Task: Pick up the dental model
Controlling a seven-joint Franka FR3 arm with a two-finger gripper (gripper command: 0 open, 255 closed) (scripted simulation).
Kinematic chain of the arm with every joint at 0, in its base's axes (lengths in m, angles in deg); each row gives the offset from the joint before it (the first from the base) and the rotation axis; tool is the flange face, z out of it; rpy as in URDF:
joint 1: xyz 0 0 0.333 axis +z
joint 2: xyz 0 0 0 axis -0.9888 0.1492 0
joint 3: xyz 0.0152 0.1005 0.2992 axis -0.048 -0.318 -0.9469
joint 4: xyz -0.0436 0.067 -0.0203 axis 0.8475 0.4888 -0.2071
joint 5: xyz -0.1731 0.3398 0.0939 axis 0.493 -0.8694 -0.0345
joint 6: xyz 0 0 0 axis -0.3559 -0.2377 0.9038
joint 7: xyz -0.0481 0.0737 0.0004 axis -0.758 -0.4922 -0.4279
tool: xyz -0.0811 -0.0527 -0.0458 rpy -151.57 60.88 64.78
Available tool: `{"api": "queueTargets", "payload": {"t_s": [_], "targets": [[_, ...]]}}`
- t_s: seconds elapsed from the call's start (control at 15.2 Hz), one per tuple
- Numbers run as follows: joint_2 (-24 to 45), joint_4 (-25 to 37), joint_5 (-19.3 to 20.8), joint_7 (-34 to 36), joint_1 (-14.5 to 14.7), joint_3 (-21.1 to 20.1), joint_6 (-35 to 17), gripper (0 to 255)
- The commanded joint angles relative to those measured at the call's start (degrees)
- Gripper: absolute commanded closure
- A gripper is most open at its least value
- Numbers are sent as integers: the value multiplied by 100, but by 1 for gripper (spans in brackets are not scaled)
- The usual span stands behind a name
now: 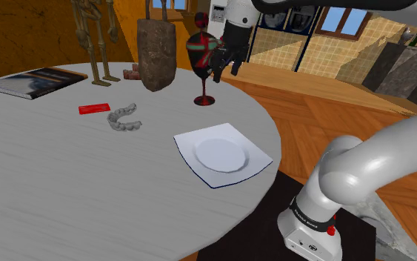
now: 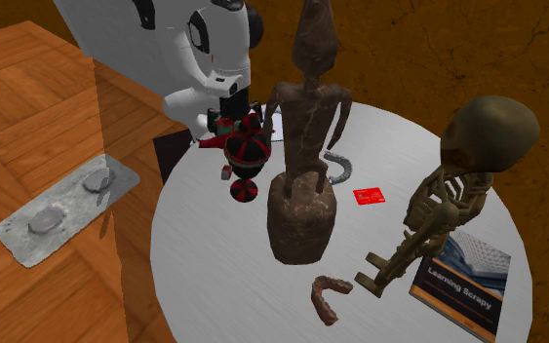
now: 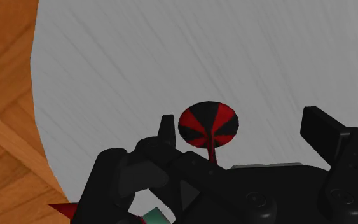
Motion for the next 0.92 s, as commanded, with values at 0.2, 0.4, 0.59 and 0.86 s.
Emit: {"api": "queueTargets", "payload": {"t_s": [0.2, 0.4, 0.59, 0.86], "targets": [[941, 577, -474, 243, 320, -331, -109, 0], [1507, 1032, -436, 372, 428, -562, -117, 0], [2091, 1535, -353, 512, 543, -786, -87, 0], [2903, 2287, -173, 711, 727, -1065, 20, 0]]}}
